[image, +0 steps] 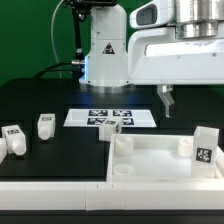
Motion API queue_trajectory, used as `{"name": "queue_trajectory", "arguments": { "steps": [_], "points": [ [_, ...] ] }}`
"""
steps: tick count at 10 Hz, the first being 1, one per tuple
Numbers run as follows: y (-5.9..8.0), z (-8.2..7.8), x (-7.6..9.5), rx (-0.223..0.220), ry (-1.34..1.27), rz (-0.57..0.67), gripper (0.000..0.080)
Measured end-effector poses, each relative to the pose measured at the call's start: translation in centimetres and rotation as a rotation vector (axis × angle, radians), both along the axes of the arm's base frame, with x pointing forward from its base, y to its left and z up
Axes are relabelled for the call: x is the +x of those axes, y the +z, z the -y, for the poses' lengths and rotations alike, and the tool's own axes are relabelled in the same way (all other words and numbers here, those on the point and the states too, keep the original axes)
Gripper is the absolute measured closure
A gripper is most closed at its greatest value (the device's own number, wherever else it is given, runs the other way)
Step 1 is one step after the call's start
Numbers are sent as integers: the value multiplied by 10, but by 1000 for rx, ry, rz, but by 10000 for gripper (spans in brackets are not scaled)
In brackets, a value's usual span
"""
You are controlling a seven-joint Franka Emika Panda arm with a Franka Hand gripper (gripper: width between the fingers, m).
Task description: Assemble square table
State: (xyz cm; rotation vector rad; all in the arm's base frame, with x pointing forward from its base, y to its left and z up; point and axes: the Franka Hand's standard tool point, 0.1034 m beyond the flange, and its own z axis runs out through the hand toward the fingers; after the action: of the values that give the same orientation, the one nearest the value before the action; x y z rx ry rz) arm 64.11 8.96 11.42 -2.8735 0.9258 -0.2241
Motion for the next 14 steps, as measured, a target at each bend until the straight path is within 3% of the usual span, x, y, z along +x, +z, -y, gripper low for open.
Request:
{"name": "queue_trajectory", "arguments": {
  "steps": [2,5,6,10,12,14],
  "points": [
    [-2,7,-4,-10,52,-6,151],
    [5,51,-39,-31,219,-47,151],
    [8,62,-43,-23,245,-67,151],
    [4,70,-46,-70,532,-61,151],
    [-5,94,-77,-14,518,-179,151],
    [-6,97,-82,9,511,-222,151]
  ]
}}
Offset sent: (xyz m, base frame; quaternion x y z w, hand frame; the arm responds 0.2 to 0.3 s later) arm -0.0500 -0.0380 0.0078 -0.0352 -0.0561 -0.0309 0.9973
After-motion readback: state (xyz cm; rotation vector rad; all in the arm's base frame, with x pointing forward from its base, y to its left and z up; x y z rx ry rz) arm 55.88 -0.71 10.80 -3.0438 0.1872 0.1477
